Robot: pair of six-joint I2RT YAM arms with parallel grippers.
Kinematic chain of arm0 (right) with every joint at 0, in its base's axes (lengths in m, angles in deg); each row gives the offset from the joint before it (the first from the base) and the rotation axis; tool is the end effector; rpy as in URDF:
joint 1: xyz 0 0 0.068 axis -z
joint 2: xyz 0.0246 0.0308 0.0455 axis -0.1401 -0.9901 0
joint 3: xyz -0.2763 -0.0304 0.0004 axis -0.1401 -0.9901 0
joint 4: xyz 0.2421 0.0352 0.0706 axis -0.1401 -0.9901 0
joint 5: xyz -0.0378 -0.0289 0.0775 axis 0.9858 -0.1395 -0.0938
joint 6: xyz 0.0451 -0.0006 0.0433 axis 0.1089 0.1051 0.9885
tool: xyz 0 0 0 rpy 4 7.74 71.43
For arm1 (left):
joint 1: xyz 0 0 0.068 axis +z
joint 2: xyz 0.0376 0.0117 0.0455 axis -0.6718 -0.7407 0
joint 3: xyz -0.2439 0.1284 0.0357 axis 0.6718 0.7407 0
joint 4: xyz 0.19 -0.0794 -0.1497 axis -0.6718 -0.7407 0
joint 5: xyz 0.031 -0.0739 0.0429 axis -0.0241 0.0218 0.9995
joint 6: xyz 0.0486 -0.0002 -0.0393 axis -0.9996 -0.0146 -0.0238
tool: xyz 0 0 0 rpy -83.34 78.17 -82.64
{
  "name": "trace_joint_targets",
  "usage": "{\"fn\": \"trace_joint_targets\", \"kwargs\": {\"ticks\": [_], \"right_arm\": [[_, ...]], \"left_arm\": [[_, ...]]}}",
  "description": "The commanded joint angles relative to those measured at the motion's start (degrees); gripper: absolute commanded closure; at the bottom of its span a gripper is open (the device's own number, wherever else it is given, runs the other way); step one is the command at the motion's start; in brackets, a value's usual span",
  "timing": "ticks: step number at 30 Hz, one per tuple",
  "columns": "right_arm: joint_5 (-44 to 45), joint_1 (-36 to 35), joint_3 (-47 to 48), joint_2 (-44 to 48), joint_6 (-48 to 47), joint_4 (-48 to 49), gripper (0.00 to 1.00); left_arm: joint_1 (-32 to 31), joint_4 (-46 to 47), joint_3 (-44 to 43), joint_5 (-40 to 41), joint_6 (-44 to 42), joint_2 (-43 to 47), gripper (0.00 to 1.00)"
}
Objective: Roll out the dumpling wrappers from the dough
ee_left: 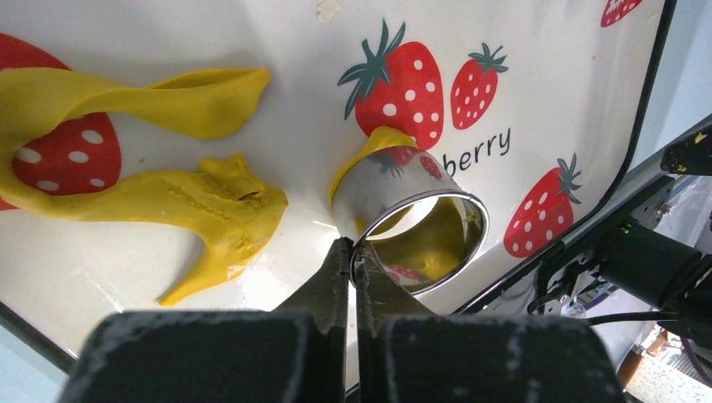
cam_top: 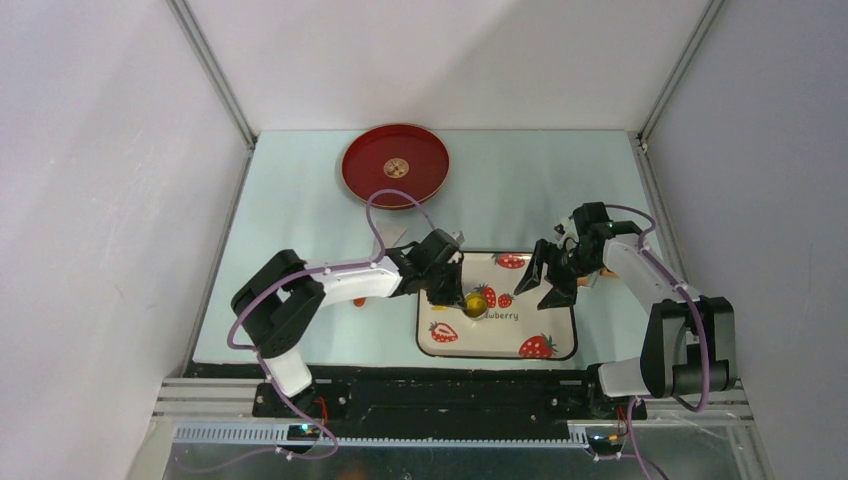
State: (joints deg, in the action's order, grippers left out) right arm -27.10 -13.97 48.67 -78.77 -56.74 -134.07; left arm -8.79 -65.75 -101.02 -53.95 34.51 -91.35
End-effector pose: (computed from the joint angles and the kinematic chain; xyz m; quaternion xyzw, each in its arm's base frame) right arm 0.2232 0.0499 0.2094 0.1082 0.9467 0.3032 0.0140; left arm 0.2128 -0.2769 0.1666 0.0788 0.9445 -0.2878 0.1374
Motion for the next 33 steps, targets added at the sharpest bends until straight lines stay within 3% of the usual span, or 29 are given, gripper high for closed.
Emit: {"fn": "trace_joint_targets", "kwargs": {"ticks": [1, 23, 33], "right_arm": [[-1.0, -0.4, -0.2, -0.4, -1.0, 0.6, 0.3], [-1.8, -0.4, -1.4, 0.1, -0.6, 1.6, 0.28], [-1.2, 2.1, -1.6, 5.6, -0.2, 1.4, 0.27]], "left_arm": [[-0.6, 1.2, -2.1, -2.7, 0.4, 2.5, 1.0], [2.4, 0.2, 0.4, -3.6, 0.6, 10.4, 1.0], [10.2, -3.1, -8.6, -3.3, -1.5, 5.9, 1.0]]}}
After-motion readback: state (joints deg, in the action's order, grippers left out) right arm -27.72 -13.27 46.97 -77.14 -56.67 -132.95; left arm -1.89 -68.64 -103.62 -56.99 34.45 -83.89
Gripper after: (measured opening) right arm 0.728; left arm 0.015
